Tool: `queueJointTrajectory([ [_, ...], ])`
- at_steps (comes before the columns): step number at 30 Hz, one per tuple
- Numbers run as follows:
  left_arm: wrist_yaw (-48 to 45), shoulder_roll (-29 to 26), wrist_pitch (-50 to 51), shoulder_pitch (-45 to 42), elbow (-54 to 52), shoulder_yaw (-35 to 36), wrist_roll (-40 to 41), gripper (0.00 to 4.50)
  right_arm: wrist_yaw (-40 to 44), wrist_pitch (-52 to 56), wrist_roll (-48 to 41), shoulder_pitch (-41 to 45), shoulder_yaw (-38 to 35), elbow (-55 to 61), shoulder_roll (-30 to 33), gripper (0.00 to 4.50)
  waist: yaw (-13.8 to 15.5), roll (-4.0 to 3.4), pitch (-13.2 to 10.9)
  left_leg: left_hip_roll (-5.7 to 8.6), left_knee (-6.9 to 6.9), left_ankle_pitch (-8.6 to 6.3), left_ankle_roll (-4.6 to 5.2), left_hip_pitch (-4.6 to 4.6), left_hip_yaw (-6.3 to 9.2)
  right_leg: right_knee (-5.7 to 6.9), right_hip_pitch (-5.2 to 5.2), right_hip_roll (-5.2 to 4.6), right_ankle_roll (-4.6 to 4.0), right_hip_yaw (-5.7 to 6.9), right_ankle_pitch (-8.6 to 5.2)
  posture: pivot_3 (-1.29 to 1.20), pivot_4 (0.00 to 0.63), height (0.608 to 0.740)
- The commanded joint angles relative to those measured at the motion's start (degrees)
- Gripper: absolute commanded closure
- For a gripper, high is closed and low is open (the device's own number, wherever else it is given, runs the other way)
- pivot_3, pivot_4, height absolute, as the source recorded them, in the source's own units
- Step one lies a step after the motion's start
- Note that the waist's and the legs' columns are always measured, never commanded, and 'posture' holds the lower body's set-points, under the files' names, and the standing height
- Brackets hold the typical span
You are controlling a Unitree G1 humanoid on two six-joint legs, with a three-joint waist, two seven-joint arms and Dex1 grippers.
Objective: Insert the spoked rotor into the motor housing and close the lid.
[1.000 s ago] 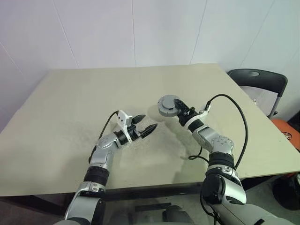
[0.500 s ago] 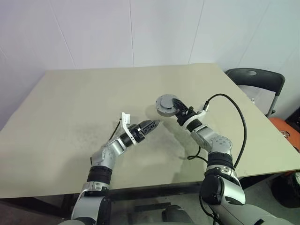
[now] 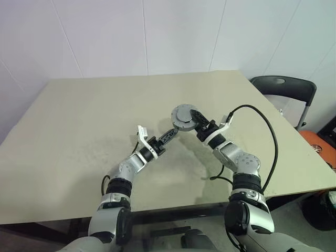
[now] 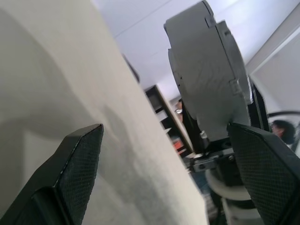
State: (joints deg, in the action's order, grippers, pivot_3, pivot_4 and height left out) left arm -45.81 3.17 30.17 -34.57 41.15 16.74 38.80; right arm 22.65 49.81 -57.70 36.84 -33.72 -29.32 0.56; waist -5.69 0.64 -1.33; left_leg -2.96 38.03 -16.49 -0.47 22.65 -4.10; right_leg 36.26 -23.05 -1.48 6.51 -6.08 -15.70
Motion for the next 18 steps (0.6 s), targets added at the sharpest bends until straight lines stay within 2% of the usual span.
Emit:
queueJointTrajectory([
  [1, -2.78, 0.54, 1.92, -1.31, -2.27, 0.17, 2.19, 0.02, 1.55, 0.55, -2.48, 0.90, 0.87, 3.18, -0.39, 2.40, 0.00, 0.00, 0.00, 0.00, 0.00, 0.00, 0.00, 0.00, 0.00, -0.01, 0.00, 0.00, 0.00, 0.00, 0.00, 0.00, 0.000, 0.740],
  [9, -5.04, 0.72, 4.43, -0.41, -5.24, 0.06, 3.02, 0.02, 1.73, 0.03, -2.24, 0.96, 1.40, 2.47, -0.21, 2.40, -0.02, 0.00, 0.00, 0.00, 0.00, 0.00, 0.00, 0.01, 0.03, 0.00, -0.01, 0.00, 0.01, 0.00, 0.00, 0.00, 0.000, 0.740],
  [18, -3.26, 1.80, 0.17, -5.74, 0.99, 3.50, 3.23, 0.02, 2.29, 0.62, -2.08, 0.23, 2.54, 3.14, 0.01, 2.40, 0.11, 0.01, -0.01, 0.01, 0.00, 0.00, 0.00, 0.02, 0.04, 0.00, 0.00, 0.00, 0.00, 0.00, 0.00, 0.00, 0.000, 0.740],
])
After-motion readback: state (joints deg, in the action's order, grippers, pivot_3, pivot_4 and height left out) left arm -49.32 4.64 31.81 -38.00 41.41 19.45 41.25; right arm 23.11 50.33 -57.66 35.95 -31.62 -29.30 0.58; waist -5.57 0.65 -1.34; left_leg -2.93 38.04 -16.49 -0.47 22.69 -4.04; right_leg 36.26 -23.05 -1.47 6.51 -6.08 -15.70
